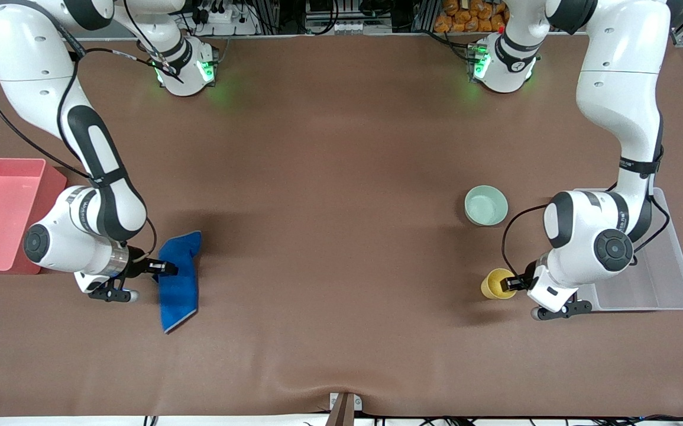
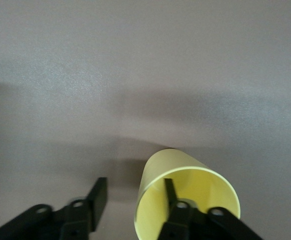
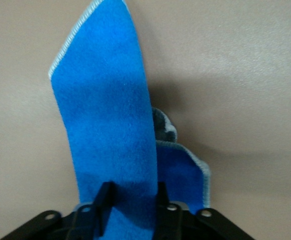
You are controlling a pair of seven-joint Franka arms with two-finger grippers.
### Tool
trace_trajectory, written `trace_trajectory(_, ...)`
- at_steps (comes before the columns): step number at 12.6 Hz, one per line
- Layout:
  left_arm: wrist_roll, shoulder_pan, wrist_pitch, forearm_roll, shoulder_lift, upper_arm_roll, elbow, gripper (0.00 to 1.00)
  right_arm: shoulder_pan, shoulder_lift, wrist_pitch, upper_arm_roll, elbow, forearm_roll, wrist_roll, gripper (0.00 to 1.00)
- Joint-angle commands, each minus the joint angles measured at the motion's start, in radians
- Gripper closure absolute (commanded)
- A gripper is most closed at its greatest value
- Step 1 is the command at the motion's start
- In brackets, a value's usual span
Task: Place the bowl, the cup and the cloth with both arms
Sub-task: 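Grasp the yellow cup with the left gripper while the right gripper grasps the cloth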
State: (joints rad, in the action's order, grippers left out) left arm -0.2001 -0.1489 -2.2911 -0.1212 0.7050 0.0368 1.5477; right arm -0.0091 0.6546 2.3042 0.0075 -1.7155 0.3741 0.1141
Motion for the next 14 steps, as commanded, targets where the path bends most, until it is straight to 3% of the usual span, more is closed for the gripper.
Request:
trace_trajectory(1,-0.004,-0.008,0.009,0.000,-0.012,0.008,-0.006,1.00,0.003,-0.035,0.000,-0.001,-0.027,0.046,0.010,1.00)
trace_trajectory(8,-0.001,0.043,0.145,-0.002,-0.080,0.015,-0.086,1.00,-0.003,-0.065,0.000,-0.007,0.011,0.045,-0.008,1.00)
trace_trajectory(11,0.011,0.087,0.192,0.003,-0.133,0.023,-0.086,1.00,-0.002,-0.137,-0.049,-0.012,0.013,0.031,-0.008,1.00)
trace_trajectory(14,0.109,0.175,0.281,0.087,-0.180,0.028,-0.087,1.00,-0.021,-0.228,-0.141,-0.015,0.007,-0.001,-0.002,1.00)
